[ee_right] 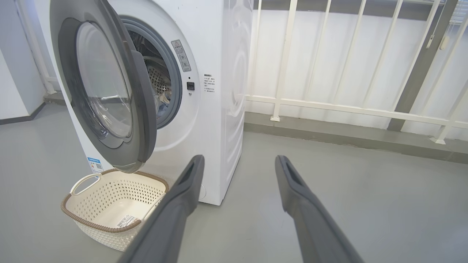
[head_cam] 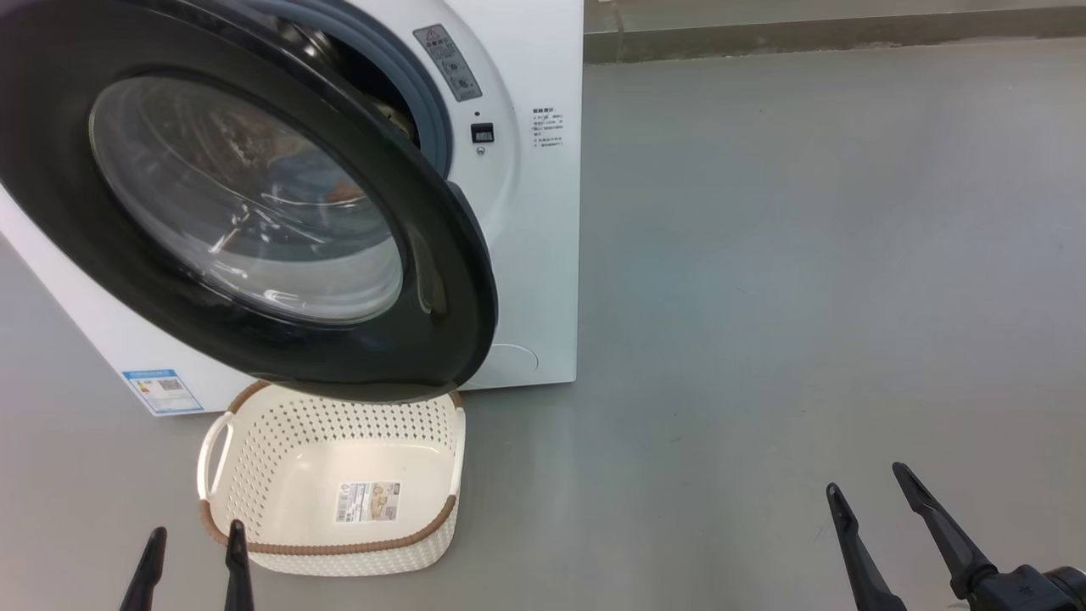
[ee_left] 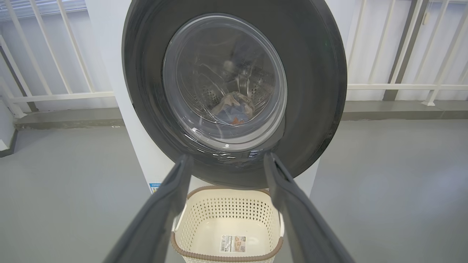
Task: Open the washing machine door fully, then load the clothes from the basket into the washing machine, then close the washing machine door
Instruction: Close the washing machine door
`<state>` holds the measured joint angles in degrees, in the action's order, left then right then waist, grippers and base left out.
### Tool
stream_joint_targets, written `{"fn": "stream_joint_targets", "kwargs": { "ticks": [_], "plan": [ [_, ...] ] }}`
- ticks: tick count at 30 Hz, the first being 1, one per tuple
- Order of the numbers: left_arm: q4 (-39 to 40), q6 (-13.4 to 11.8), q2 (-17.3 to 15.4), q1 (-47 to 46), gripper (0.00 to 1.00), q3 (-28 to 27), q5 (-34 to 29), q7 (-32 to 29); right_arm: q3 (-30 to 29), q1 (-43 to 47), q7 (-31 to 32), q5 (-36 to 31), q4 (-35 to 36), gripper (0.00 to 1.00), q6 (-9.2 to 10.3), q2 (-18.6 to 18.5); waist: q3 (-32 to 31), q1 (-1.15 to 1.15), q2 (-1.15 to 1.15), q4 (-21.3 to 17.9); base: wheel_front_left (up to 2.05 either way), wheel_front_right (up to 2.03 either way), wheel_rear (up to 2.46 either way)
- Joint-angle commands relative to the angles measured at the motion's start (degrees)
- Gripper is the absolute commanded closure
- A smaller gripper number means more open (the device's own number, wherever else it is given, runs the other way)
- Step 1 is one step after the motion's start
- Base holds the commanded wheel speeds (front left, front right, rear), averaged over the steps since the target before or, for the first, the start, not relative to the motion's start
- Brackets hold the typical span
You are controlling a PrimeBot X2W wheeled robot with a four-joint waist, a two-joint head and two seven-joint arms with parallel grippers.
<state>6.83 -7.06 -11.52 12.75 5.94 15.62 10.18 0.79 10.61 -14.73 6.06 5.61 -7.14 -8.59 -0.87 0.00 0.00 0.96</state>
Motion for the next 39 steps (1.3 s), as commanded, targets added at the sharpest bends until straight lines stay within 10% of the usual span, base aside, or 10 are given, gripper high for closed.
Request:
{"fn": "stream_joint_targets", "kwargs": {
  "ticks": [1, 5, 7, 23, 39],
  "plan": [
    [0.66, -0.67, -0.67, -1.42, 0.00, -1.70, -0.34, 0.44, 0.95, -0.83, -0.27, -0.35, 1.22, 0.00, -0.35, -0.60, -0.03, 0.00, 0.00, -0.04, 0.00, 0.00, 0.00],
    [0.73, -0.82, -0.78, -1.45, 0.00, -1.48, -0.39, 0.37, 0.83, -0.84, -0.27, -0.27, 1.34, 0.00, -0.35, -0.53, -0.08, 0.00, 0.00, -0.06, 0.00, 0.00, 0.00],
    [0.78, -0.87, -0.83, -1.46, 0.00, -1.46, -0.36, 0.45, 0.78, -0.83, -0.27, 0.00, 1.39, 1.00, -0.35, -0.40, -0.03, 0.00, 0.00, -0.10, 0.00, 0.00, 0.00],
    [1.06, -0.96, -1.15, -2.62, 0.00, -0.56, -0.65, 1.38, 0.59, -2.41, -0.27, 1.40, -0.46, 1.00, -0.35, -0.99, 1.00, 0.00, 0.00, 0.87, 0.00, 0.00, 0.00],
    [-0.12, -0.51, 0.90, -6.99, 0.00, 2.09, -1.19, 3.55, 1.48, -17.61, -0.27, 5.33, -12.40, 1.00, -0.35, -5.28, 5.68, 0.00, 0.00, 10.24, 0.00, 0.00, 0.00]
  ]
}}
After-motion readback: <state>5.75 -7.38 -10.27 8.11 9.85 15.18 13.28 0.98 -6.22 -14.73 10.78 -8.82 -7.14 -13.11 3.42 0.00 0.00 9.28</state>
